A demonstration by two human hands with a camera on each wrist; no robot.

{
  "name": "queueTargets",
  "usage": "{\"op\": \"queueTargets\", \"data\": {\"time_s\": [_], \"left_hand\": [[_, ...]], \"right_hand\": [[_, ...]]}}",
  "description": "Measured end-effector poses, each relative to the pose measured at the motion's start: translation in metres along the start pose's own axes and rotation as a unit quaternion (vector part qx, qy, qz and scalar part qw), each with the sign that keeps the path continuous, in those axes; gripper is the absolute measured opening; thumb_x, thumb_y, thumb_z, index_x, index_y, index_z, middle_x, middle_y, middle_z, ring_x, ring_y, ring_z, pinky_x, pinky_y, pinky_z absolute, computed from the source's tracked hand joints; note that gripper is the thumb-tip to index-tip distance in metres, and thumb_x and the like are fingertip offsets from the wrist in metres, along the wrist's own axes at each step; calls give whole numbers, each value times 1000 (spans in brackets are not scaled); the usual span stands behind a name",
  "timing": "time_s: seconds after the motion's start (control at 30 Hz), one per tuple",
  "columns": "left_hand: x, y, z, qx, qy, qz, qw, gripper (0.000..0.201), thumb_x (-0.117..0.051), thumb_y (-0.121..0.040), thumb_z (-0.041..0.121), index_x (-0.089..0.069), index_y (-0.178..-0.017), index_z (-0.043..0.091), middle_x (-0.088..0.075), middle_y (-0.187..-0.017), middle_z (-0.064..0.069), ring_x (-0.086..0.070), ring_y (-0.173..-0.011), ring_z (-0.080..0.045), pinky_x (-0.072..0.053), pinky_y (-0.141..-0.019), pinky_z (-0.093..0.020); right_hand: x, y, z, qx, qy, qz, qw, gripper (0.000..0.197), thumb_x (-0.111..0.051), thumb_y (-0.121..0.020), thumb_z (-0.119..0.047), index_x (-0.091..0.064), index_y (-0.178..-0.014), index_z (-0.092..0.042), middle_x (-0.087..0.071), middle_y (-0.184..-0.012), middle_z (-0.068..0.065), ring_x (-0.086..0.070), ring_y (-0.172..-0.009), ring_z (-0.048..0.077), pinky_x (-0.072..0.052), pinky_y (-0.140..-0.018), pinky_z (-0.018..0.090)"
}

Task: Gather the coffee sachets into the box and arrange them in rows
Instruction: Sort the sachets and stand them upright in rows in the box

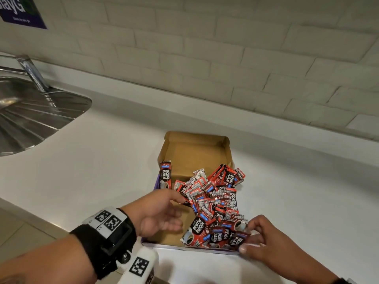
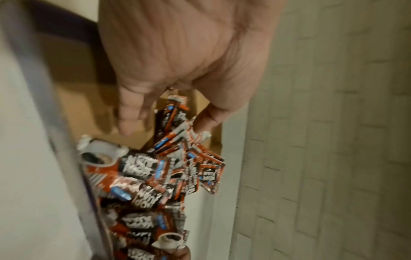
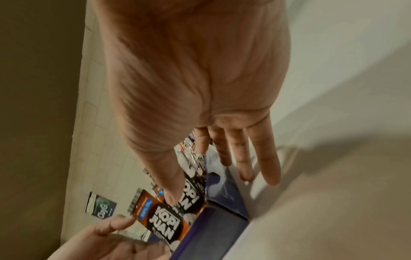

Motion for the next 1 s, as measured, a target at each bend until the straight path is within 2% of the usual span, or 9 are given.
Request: {"op": "queueTargets", "data": {"time_s": [0.07, 0.17, 0.33, 0.5, 0.63, 0.73, 0.8, 0.87, 1.0], "left_hand": [[0, -11, -7, -1, 56, 4, 998, 20, -61, -87, 16, -61, -104, 5, -53, -103, -18, -55, -91, -33, -53, -96, -48], [-7, -18, -1, -33, 96, 16, 995, 16, -61, -80, 13, -62, -97, 11, -57, -96, -14, -54, -84, -27, -54, -80, -42], [-33, -23, 14, -69, 88, 34, 993, 17, -61, -77, 7, -63, -92, 15, -66, -82, -7, -56, -75, -22, -41, -60, -32], [-55, -25, 19, -91, 10, 62, 994, 20, -63, -79, 6, -63, -99, 7, -72, -94, -13, -66, -80, -23, -52, -66, -34], [-54, -49, 23, -167, -146, 115, 968, 51, -68, -49, 40, -71, -100, 31, -64, -120, -3, -67, -104, -29, -57, -91, -51], [-73, -31, 33, -173, -249, 92, 949, 80, -68, -65, 49, -48, -142, 41, -31, -160, -2, -33, -146, -32, -38, -115, -49], [-86, -27, 33, -166, -273, 45, 946, 95, -67, -82, 46, -14, -160, 34, -12, -167, -7, -33, -146, -24, -34, -116, -37], [-95, -29, 34, -174, -289, 5, 941, 105, -66, -80, 56, 2, -159, 39, -23, -166, -3, -50, -132, -16, -42, -111, -33], [-100, -31, 36, -189, -352, -16, 917, 92, -59, -91, 59, 4, -157, 47, -47, -152, 8, -55, -128, -14, -42, -108, -27]], "right_hand": [[-3, -5, 2, 10, 34, -4, 999, 74, -89, -69, -43, -40, -123, -31, -66, -129, -21, -69, -108, 0, -54, -96, 30], [-10, -11, -4, 18, 79, -26, 996, 94, -87, -74, -47, -20, -141, -52, -60, -129, -33, -61, -110, -13, -45, -90, 7], [-12, -16, -4, 35, 94, -34, 994, 103, -82, -74, -55, -12, -149, -59, -63, -128, -33, -65, -111, -5, -49, -105, 27], [-9, -16, -5, 43, 98, -27, 994, 102, -83, -69, -60, -14, -144, -66, -67, -127, -23, -67, -108, -2, -51, -104, 32], [-7, -16, -8, 61, 103, -34, 992, 97, -82, -73, -55, -14, -141, -67, -69, -125, -20, -69, -105, -2, -52, -102, 31], [-7, -17, -9, 69, 104, -34, 992, 94, -82, -77, -51, -16, -142, -65, -69, -123, -22, -70, -103, 0, -53, -100, 28], [-7, -18, -9, 69, 92, -34, 993, 88, -82, -81, -45, -20, -143, -58, -67, -124, -30, -69, -103, -3, -51, -100, 22], [-6, -20, -8, 68, 92, -25, 993, 82, -80, -85, -42, -22, -142, -51, -65, -124, -30, -70, -99, -4, -49, -93, 13], [-5, -23, -9, 69, 107, -9, 992, 70, -76, -89, -42, -23, -131, -58, -63, -118, -27, -70, -92, -2, -48, -84, 8]]}}
Point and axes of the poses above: each hand's wrist, its own y-axis away from the middle knuckle, its own x-axis out of the back of the hand, z = x × y, the point moved 6 cm from there along -y, towards the middle knuckle
